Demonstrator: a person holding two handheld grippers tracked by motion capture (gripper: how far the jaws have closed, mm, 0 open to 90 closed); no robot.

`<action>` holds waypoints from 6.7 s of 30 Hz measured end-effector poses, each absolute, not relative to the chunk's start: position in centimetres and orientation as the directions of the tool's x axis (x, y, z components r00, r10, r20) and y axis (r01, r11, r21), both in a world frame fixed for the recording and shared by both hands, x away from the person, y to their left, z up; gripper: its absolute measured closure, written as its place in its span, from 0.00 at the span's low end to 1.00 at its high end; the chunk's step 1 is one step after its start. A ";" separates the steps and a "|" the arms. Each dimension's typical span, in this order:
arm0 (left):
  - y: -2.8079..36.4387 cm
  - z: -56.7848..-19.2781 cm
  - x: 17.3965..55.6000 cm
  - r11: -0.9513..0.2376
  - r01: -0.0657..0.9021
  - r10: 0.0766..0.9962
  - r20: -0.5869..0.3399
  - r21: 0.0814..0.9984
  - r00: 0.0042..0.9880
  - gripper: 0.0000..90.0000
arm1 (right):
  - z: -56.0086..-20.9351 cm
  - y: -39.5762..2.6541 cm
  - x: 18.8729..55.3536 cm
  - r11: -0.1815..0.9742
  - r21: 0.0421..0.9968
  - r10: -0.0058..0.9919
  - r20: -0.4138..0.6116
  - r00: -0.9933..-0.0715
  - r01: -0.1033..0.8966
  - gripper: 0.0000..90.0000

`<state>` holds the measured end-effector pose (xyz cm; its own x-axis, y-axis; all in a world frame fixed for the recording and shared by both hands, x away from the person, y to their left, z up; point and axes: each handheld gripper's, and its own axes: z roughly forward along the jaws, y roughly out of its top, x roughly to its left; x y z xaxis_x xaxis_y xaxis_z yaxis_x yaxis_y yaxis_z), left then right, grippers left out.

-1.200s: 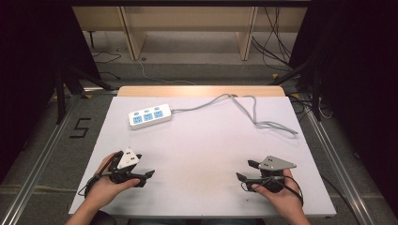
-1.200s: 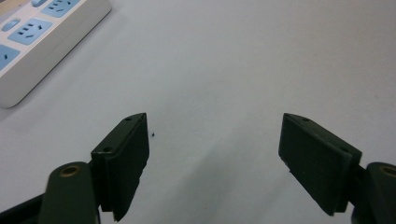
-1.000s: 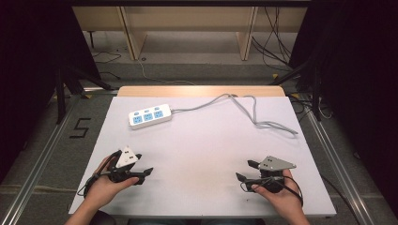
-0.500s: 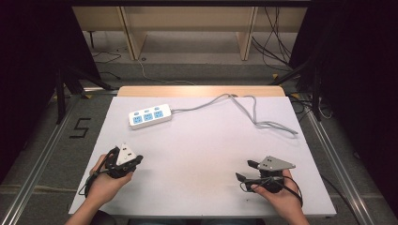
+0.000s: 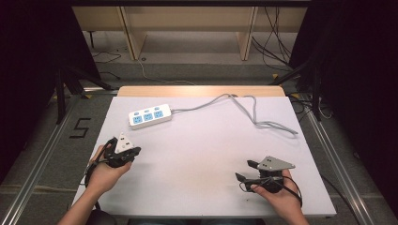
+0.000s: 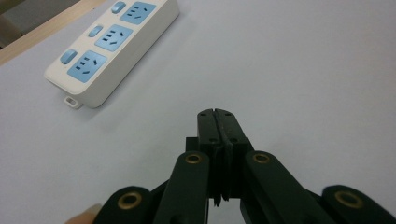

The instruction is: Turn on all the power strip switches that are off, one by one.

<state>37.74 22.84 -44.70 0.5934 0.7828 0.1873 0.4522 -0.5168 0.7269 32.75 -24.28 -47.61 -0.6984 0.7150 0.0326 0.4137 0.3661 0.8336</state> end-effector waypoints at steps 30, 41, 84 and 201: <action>22.3 -42.7 43.7 -0.489 0.474 0.812 0.184 0.732 0.554 0.99 | -47.7 -24.2 32.8 0.371 0.830 0.715 0.032 -0.699 0.417 0.36; 21.9 -42.3 45.5 -0.505 0.489 0.805 0.184 0.711 0.565 0.99 | -47.7 -24.1 32.8 0.370 0.831 0.714 0.032 -0.699 0.415 0.36; 21.3 -43.1 50.7 -0.511 0.540 0.817 0.182 0.669 0.547 0.99 | -47.7 -24.0 32.8 0.372 0.828 0.712 0.034 -0.701 0.419 0.36; 18.2 -45.9 59.7 -0.438 0.598 0.869 0.146 0.671 0.473 1.00 | -48.0 -24.0 32.9 0.379 0.821 0.701 0.046 -0.712 0.426 0.36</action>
